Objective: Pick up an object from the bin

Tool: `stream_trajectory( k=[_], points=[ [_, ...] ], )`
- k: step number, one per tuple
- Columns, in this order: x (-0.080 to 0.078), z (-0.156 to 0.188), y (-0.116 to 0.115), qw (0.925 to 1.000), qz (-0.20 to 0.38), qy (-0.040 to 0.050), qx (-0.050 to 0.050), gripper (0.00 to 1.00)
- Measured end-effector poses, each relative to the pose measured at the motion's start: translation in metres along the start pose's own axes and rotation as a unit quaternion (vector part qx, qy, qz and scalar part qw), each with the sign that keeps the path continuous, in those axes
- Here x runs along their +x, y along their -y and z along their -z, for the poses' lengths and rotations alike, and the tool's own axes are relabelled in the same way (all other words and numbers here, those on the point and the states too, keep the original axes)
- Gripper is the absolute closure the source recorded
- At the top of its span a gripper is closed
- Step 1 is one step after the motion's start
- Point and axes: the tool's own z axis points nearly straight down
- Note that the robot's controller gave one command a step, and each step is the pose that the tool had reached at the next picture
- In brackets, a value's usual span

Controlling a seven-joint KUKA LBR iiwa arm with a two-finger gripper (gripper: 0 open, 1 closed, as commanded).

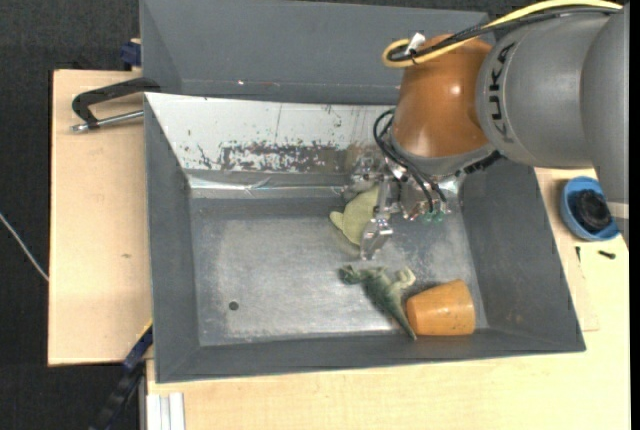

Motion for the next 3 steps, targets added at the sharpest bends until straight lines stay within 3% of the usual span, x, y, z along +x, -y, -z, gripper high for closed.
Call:
stream_trajectory(
  k=[1, 2, 3],
  points=[
    [-0.002, 0.006, 0.001, 1.0, 0.0, 0.0044, 0.0, 1.0],
    [0.064, 0.106, 0.012, 0.9938, 0.111, 0.0069, 0.002, 1.0],
    [0.021, 0.224, -0.075, 0.9475, 0.32, 0.0082, 0.002, 1.0]
  ],
)
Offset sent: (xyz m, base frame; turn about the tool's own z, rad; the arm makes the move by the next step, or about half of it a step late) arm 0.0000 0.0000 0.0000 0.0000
